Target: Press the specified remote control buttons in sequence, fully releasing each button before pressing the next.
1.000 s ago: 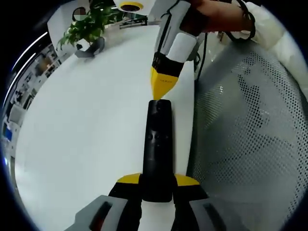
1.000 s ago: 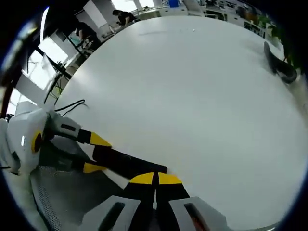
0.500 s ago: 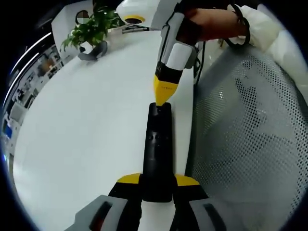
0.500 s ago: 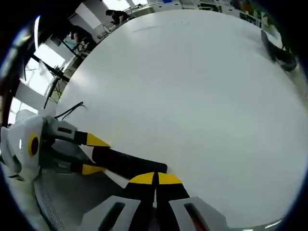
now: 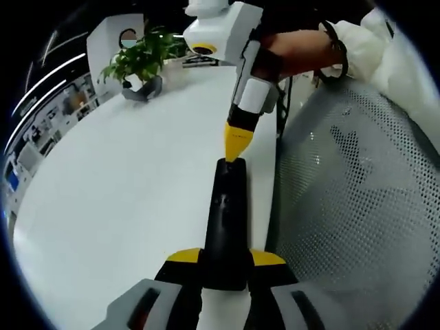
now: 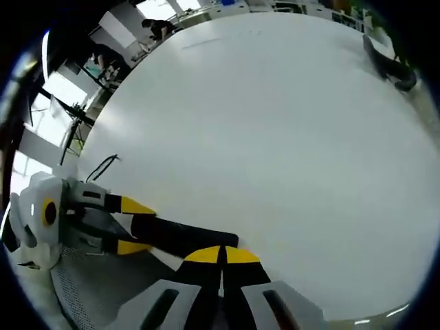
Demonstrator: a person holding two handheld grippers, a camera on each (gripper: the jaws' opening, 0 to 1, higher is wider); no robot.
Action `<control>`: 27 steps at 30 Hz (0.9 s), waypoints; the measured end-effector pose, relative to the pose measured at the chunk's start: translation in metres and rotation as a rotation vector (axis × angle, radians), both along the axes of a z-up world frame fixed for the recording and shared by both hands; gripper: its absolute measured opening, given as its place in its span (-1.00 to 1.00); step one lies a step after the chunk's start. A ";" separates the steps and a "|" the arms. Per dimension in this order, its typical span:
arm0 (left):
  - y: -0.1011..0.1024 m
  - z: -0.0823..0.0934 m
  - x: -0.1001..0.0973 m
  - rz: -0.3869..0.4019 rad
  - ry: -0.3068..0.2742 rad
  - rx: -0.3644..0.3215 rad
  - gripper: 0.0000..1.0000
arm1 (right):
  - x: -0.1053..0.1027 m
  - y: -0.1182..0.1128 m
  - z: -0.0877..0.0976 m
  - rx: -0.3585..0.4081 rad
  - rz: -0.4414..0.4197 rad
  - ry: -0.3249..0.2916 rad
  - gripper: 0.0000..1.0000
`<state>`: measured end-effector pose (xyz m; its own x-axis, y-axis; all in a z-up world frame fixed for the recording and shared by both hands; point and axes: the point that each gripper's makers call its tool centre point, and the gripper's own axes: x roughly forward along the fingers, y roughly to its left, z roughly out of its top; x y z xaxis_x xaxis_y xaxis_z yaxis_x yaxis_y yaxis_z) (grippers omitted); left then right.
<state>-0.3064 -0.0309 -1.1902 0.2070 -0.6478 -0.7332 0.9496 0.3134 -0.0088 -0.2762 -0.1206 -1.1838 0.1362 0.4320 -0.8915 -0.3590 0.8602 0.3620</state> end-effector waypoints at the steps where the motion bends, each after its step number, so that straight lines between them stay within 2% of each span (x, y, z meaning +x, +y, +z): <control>1: 0.000 0.000 0.000 -0.001 -0.007 -0.006 -0.51 | 0.000 0.000 0.000 -0.001 0.000 -0.001 -1.00; 7: -0.002 0.001 0.001 0.000 -0.003 -0.020 -0.51 | -0.001 0.000 0.000 0.003 0.001 -0.018 -1.00; 16: -0.004 0.001 0.001 -0.007 -0.008 -0.028 -0.50 | 0.000 -0.002 0.002 0.057 -0.036 -0.008 -1.00; 19: -0.005 0.001 0.001 -0.009 -0.009 -0.032 -0.50 | 0.000 -0.003 0.002 0.049 -0.049 0.009 -1.00; 27: -0.006 0.001 0.001 -0.009 -0.011 -0.037 -0.50 | -0.004 0.002 0.005 0.055 -0.042 -0.010 -1.00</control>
